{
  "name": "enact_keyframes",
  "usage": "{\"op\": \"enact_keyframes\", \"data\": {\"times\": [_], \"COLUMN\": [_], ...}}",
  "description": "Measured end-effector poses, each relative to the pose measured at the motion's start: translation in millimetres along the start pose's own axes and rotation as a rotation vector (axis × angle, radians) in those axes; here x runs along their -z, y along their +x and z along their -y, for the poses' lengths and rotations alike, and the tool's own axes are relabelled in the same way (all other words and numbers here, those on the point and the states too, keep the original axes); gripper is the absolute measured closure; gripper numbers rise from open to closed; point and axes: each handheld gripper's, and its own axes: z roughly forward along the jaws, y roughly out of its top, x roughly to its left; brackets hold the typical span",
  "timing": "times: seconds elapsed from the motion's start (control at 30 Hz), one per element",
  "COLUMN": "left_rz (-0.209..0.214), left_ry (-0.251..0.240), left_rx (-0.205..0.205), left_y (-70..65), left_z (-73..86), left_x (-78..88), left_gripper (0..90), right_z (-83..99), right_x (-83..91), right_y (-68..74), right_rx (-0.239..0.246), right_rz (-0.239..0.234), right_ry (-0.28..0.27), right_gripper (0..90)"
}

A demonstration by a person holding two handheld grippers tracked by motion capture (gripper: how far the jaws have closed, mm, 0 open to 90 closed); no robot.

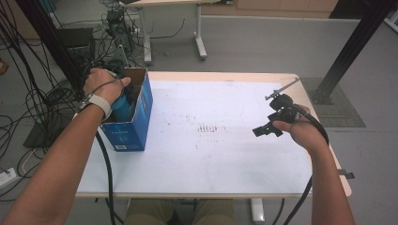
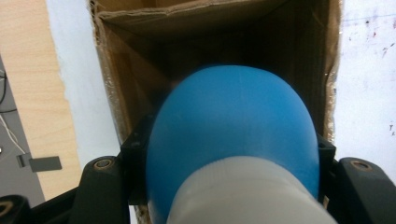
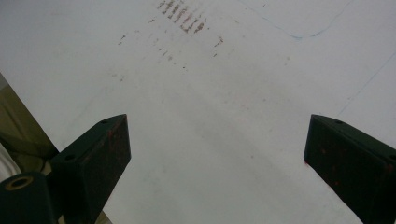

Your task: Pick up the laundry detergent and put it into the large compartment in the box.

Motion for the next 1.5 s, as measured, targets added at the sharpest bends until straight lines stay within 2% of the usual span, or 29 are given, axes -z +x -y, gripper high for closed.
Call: {"op": "enact_keyframes", "data": {"times": [0.27, 0.8, 1.5], "left_rz": [-0.01, -0.001, -0.007], "left_ry": [0.001, 0.021, 0.035], "left_rx": [-0.012, -0.017, -0.024], "left_y": [-2.5, -0.6, -3.9], "left_z": [0.3, -0.6, -3.3], "left_x": [-9.2, -27.3, -29.0], "left_gripper": [38.6, 38.6, 38.5], "right_z": [0.3, -0.2, -0.5], "right_x": [-1.8, -5.1, -5.8], "right_y": [-1.1, -2.3, -2.2], "right_rx": [-0.005, -0.008, -0.006], "right_rz": [-0.002, -0.007, -0.006], "right_ry": [0.004, 0.008, 0.01], "right_gripper": [7.1, 7.1, 7.1]}}
